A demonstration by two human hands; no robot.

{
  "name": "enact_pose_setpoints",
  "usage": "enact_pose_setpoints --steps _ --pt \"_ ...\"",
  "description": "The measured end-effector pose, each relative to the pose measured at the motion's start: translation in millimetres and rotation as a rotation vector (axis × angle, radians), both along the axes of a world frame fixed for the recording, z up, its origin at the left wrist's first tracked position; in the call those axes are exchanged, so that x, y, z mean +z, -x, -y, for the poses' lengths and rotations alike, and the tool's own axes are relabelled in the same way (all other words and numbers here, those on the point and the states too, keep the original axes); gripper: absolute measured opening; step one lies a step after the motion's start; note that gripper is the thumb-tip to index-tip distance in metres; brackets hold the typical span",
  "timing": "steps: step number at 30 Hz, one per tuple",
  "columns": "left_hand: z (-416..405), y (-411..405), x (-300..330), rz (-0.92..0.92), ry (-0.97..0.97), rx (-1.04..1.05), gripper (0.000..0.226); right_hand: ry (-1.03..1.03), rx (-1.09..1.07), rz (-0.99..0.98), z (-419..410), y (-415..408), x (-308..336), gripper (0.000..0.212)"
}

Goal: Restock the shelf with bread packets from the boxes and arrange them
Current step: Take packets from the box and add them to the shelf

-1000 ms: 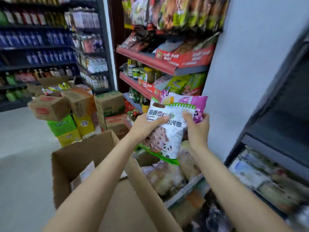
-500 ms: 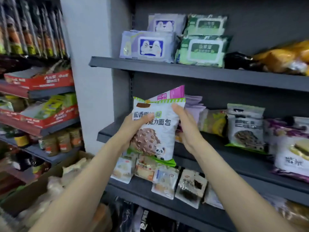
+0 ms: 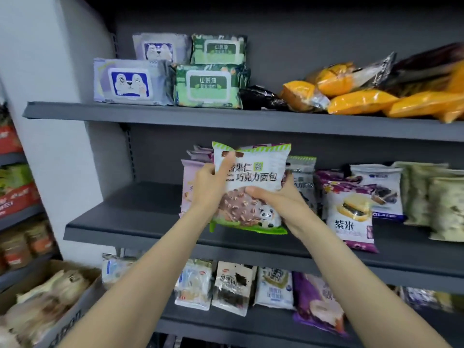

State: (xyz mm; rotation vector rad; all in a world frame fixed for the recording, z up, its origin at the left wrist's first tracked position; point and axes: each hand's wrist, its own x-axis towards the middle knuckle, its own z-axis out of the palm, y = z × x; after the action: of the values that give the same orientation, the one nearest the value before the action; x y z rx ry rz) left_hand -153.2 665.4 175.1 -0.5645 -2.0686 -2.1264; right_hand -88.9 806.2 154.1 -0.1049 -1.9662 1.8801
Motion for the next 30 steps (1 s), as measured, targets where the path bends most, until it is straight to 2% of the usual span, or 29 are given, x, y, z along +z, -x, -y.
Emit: enact_pose_setpoints --steps 1,2,4,5,7,11,14,16,18,19,22,24,28,30 --pt "-5 2 -1 -0.005 -0.009 0.036 0.054 -0.020 -0.030 0.017 -7 -5 5 0.125" --pt "-8 4 -2 -0.032 0.005 0.095 0.053 -0.039 -0.065 0.030 -17 -7 8 0.115" --pt "-11 10 -5 -0.121 0.101 0.233 0.044 -0.096 -0.164 0.008 -35 -14 11 0.075" --pt "-12 12 -5 -0.166 0.168 0.281 0.030 -0.127 -0.260 -0.010 -43 -14 10 0.065" --pt "-16 17 -7 -0.240 0.268 0.345 0.015 -0.210 -0.458 -0.029 -55 -13 6 0.067" --pt "-25 16 -5 -0.364 0.359 0.348 0.016 -0.520 -0.638 0.012 -64 6 -10 0.071" --pt "-28 10 2 -0.468 0.413 0.339 0.017 -0.639 -0.592 0.056 -76 27 -21 0.072" --pt "-27 8 6 -0.500 0.450 0.328 0.017 -0.729 -0.563 0.127 -83 36 -30 0.062" --pt "-25 7 7 -0.501 0.480 0.301 0.016 -0.858 -0.596 0.105 -89 43 -41 0.051" --pt "-24 8 6 -0.490 0.486 0.285 0.015 -0.895 -0.599 0.102 -89 44 -42 0.052" --pt "-19 9 2 -0.450 0.480 0.227 0.012 -1.244 -0.606 0.264 -87 45 -46 0.083" --pt "-16 5 1 -0.422 0.484 0.199 0.011 -1.392 -0.589 0.275 -86 44 -47 0.077" --pt "-11 -3 1 -0.374 0.518 0.114 0.012 -1.352 -0.442 0.307 -90 41 -53 0.061" --pt "-11 -11 2 -0.367 0.541 0.077 0.012 -1.177 -0.379 0.218 -91 37 -53 0.049"
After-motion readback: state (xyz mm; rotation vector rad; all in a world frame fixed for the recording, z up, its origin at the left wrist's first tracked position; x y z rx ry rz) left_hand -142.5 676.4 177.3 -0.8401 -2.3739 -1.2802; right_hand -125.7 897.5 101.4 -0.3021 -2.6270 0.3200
